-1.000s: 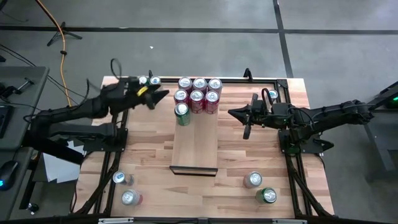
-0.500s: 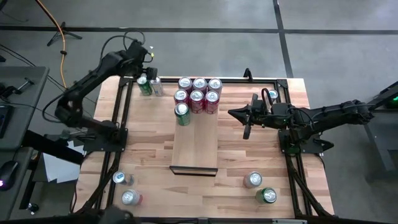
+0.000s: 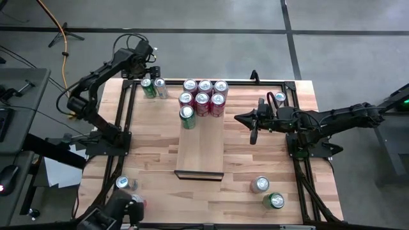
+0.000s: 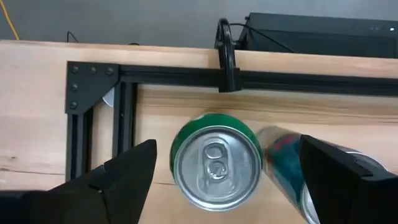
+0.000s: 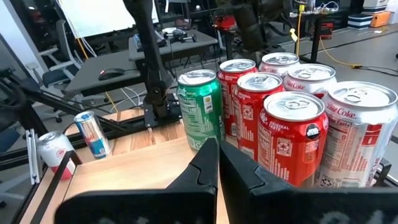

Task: Place canned beverage on shelf
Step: Put the top left green soda can on the shelf

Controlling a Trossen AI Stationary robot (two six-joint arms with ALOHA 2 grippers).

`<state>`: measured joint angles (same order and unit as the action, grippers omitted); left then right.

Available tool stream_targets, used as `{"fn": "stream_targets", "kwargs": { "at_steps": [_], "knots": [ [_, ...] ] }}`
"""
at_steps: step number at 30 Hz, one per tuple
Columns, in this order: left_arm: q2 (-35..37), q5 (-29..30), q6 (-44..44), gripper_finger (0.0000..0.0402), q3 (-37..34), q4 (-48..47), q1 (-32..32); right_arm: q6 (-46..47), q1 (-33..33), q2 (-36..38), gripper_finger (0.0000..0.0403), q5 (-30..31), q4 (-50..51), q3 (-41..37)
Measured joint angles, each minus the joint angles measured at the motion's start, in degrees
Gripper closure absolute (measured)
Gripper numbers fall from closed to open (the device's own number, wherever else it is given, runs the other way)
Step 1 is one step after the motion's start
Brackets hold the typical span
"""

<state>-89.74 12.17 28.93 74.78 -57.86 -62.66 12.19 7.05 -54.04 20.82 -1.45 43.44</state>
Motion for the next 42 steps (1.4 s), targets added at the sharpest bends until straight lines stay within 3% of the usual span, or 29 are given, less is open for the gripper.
{"fn": "stream_targets", "kwargs": {
  "at_steps": [24,28,34,38,42],
  "knots": [
    [-8.6,-2.0,-0.6,0.0083,0.0,-4.5,-0.3,0.0,0.1,0.0,0.0403,0.0,2.1,0.0],
    [-8.6,-2.2,-1.5,0.0111,0.0,-4.7,-0.3,0.0,0.1,0.0,0.0403,0.0,2.1,0.0],
    [-8.5,-2.1,-2.2,0.0209,0.1,-4.6,-0.3,2.8,0.1,0.0,0.0403,0.0,2.1,0.0],
    [-7.9,-2.8,-4.4,0.0212,0.0,-4.8,-0.3,4.6,0.1,0.0,0.0403,0.0,2.4,0.0],
    [-4.1,-7.2,-5.9,0.0212,-0.2,-5.1,-0.4,5.8,0.1,0.0,0.0403,0.0,3.2,0.0]
  ]
}}
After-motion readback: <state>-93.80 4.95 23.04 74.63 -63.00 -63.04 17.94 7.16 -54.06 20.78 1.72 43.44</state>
